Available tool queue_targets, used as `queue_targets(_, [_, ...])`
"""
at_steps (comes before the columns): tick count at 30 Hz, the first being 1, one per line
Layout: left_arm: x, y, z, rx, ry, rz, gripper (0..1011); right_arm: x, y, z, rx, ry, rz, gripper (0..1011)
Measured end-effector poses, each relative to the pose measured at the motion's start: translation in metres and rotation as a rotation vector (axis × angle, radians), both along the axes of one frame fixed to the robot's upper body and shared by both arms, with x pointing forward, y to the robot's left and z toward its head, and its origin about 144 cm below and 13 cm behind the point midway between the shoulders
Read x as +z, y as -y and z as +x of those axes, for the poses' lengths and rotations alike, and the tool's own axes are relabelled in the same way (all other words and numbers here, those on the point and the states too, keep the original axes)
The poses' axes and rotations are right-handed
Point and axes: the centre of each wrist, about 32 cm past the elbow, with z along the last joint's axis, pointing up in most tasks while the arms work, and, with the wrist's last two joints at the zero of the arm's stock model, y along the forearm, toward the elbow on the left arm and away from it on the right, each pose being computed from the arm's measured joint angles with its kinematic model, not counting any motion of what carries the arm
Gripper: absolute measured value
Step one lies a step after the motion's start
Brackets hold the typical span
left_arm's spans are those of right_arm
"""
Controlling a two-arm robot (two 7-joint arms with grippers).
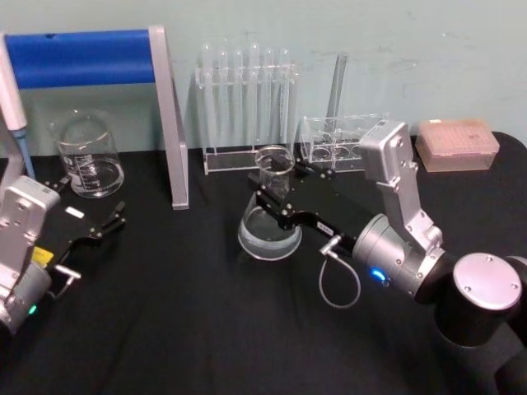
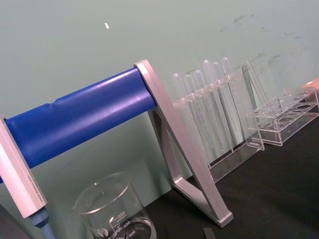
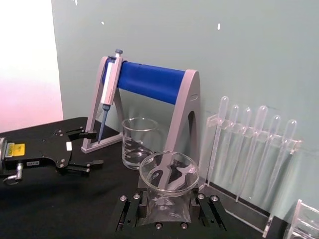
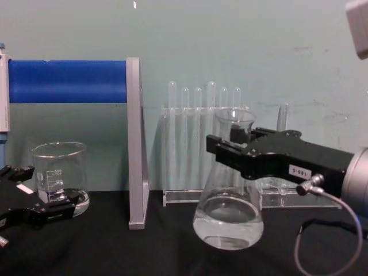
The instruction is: Grasp the erlenmeyer flask with one hand, shake it three times, then place it back.
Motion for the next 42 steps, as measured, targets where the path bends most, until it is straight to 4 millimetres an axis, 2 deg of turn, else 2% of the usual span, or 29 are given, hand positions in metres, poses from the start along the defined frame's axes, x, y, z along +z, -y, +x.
queue_targets(20, [0.000,0.000,0.000,0.000,0.000,0.000,1001,-0.001,0.003,0.002,-0.024,-0.016,0.001,457])
queue_targets(26, [0.000,0.000,0.000,0.000,0.000,0.000,1001,-0.003,-0.002,0.000,-0.009,-0.024,0.001,457])
queue_targets(42, [0.000,0.000,0.000,0.000,0.000,0.000,1001,-0.002,-0.028,-0.019,0.166,-0.049,0.030,457])
